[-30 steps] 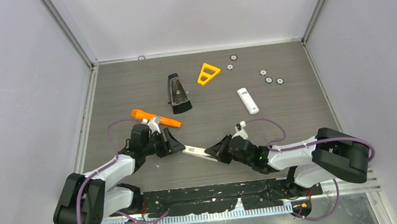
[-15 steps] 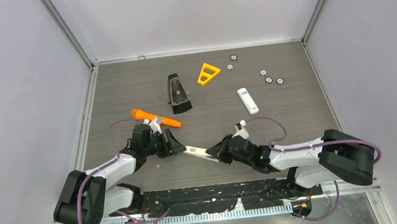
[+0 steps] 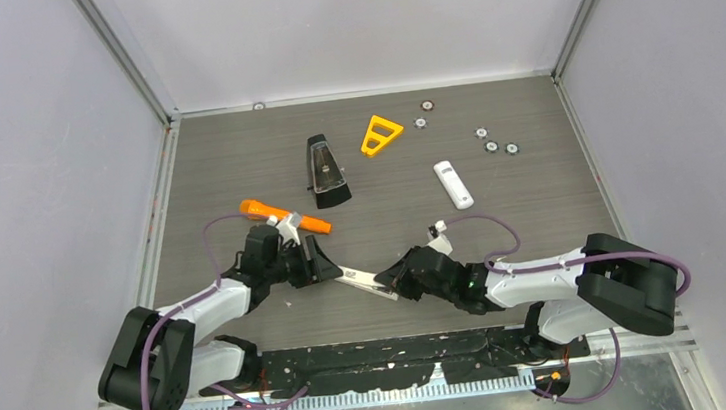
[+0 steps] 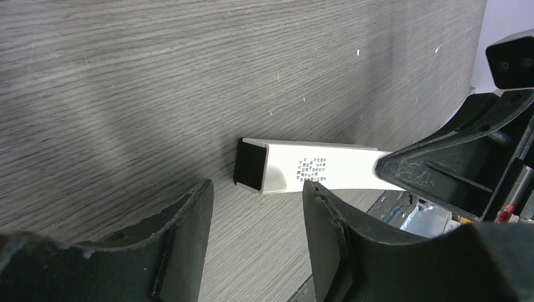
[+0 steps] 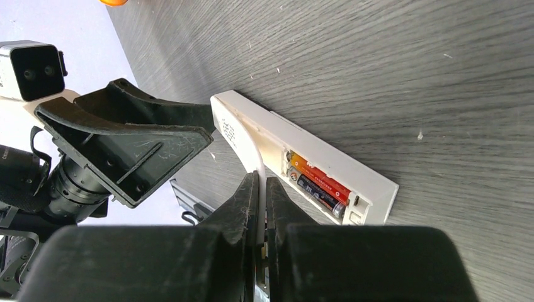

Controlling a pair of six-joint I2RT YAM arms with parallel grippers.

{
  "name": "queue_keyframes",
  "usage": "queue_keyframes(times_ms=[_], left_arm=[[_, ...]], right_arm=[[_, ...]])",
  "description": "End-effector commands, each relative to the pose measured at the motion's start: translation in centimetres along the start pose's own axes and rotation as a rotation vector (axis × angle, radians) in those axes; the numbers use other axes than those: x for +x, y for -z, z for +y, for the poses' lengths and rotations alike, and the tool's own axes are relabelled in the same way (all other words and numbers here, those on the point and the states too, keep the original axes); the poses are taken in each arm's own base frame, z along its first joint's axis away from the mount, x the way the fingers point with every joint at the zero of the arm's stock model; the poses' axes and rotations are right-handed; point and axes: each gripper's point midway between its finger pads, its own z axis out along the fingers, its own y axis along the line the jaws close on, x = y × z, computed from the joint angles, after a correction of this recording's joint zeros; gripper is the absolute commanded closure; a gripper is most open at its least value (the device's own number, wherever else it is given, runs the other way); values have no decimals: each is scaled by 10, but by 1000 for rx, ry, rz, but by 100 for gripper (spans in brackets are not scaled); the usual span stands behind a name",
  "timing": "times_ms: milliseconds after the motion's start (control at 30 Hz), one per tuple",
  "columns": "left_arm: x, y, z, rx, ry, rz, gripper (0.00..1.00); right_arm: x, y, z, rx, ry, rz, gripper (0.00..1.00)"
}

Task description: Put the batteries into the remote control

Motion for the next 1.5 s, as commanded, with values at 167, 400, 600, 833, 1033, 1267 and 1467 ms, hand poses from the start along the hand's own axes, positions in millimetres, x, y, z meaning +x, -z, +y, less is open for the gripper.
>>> queue_keyframes(times_ms=[167,400,600,833,1033,1267,1467], left_arm=[[-8,-3,-1,-9,-56,-19,44],[-4,-6,0,-14,-52,3,46],[1,-7,2,-50,-76,19,48],[9,-8,12,-125,-99,48,53],[14,-12,16,-153,-85,73,55],[25,-14,20,-188,-131,123,62],[38,-11,34,-253,-118,165,69]], right_arm=[[0,9,-70,251,81,-11,94],[1,11,-73,264,82,-9,94],[3,11,-76,279,82,-4,91],[4,11,-76,284,74,-1,87],[6,11,-76,284,75,5,87],[8,11,-75,280,73,9,81],[8,13,-71,269,66,13,76]])
